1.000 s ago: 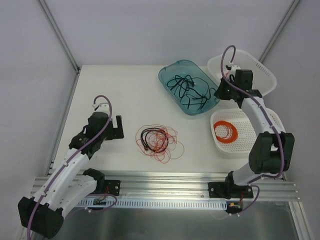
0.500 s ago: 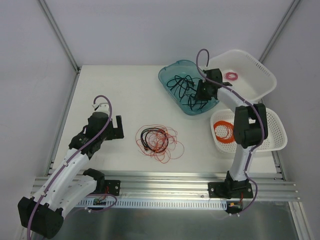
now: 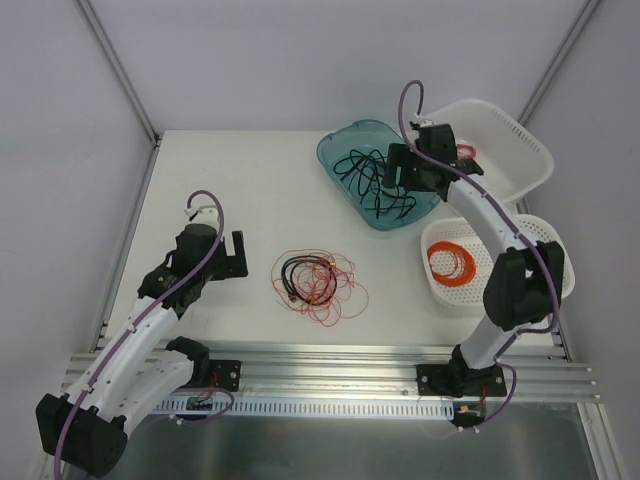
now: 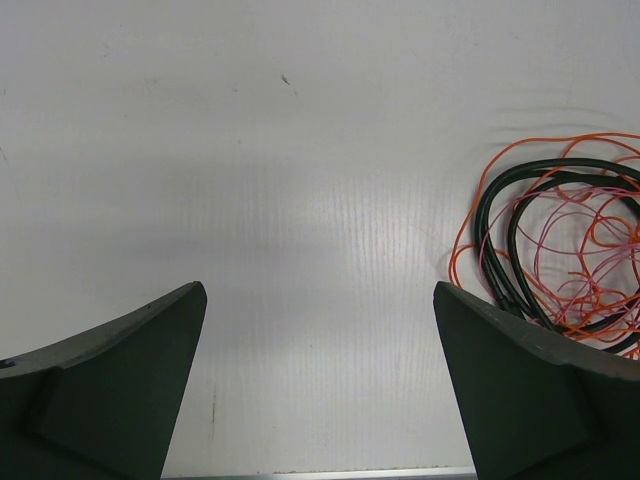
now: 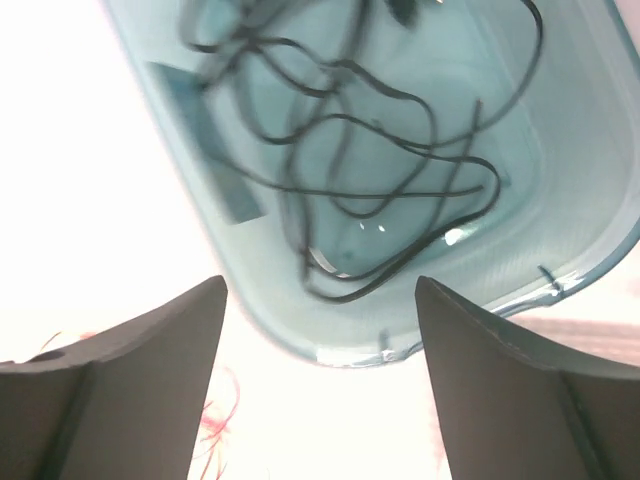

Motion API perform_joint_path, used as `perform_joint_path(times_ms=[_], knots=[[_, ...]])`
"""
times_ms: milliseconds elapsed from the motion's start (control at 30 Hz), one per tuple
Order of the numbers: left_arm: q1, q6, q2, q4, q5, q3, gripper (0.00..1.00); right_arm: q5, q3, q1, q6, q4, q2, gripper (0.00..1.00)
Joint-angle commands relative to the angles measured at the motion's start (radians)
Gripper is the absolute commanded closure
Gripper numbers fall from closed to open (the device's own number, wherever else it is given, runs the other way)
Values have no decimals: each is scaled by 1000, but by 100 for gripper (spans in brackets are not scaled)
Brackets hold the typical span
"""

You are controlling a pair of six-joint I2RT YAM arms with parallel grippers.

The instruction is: Untangle the cables

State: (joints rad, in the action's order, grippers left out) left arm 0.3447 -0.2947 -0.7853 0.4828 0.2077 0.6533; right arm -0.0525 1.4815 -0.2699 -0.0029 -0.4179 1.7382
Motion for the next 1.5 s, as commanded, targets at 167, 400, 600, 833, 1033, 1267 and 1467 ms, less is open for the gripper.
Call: perform_joint_path(times_ms=[167,400,600,833,1033,1267,1467], knots=[[-13,16,17,-24,-34,-7,1,8,-147,-216,-10,-30,-291,15],[-13,17,23,-24,-39,-11,1,5,-377,-386,134,36,-411,15],[-13,14,29,-24,-33,-11,1,42,-598,-437,296,139,-448,28],[-13,16,15,-24,-34,-9,1,34,-676,-492,391,264,-364,36],[-13,16,14,-24,-33,-9,1,115,-670,-520,388,288,-287,54],[-13,17,17,-24,-37,-9,1,193,-610,-563,324,179,-289,94],[-13,17,15,-26,-37,-9,1,310,-297,-661,147,-115,-344,99]])
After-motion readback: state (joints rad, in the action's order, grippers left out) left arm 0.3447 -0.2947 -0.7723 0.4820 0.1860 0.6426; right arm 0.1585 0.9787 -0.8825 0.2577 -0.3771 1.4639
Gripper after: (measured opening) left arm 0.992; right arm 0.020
